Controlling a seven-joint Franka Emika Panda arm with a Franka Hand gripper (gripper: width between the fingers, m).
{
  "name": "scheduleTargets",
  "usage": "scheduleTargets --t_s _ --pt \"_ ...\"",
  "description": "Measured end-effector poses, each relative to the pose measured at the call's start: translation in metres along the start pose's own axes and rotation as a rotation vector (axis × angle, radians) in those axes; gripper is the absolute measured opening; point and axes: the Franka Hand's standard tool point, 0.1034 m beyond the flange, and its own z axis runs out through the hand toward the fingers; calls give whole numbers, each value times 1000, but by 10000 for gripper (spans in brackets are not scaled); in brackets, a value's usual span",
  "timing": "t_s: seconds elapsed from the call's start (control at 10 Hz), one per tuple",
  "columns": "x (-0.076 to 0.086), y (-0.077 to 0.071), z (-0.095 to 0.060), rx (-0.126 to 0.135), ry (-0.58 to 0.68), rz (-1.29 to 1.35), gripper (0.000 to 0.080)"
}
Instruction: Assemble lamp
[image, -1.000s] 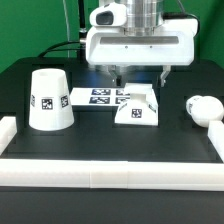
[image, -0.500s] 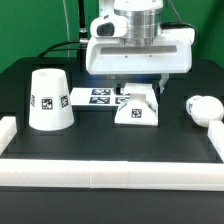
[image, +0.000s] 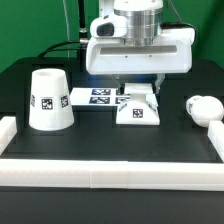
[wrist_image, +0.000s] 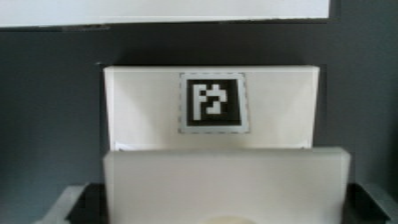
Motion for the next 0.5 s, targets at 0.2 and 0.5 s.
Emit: scheduleTargets --t_s 0.2,0.5 --pt "0 0 0 0 0 0 533" --pt "11 -5 -1 3 0 -9 534"
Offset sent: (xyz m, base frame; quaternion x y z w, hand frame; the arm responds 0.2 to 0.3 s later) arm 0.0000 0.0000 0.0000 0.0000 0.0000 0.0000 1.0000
